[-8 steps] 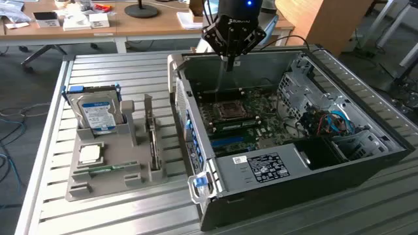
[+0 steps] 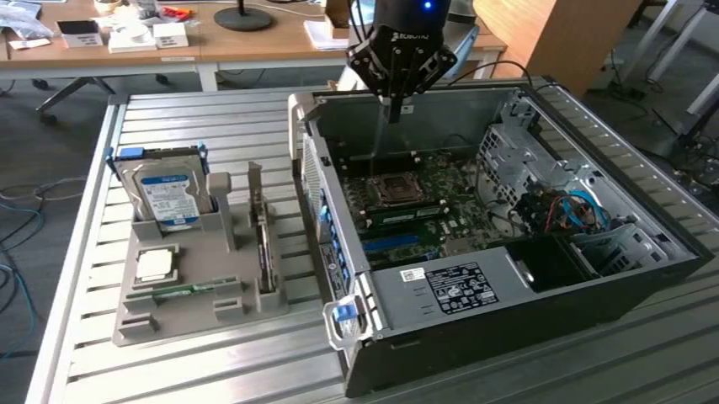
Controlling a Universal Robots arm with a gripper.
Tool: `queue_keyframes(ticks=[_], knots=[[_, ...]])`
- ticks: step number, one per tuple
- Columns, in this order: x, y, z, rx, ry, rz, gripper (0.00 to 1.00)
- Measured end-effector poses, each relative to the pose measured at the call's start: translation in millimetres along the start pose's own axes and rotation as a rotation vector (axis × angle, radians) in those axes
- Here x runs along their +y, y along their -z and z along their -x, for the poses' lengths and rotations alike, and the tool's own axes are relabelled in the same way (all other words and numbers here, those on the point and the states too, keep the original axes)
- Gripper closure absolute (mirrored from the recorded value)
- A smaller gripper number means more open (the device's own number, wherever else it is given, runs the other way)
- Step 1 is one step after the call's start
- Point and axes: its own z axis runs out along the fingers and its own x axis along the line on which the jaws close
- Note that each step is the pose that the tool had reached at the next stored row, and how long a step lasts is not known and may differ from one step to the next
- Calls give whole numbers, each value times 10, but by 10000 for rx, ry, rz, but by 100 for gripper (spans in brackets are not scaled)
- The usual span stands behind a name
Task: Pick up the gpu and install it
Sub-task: 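Reach for the gpu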
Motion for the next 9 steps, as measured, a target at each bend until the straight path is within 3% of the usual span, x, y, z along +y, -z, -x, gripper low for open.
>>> queue_keyframes(ticks=[9], knots=[[-5, 1, -70, 0, 0, 0, 89]])
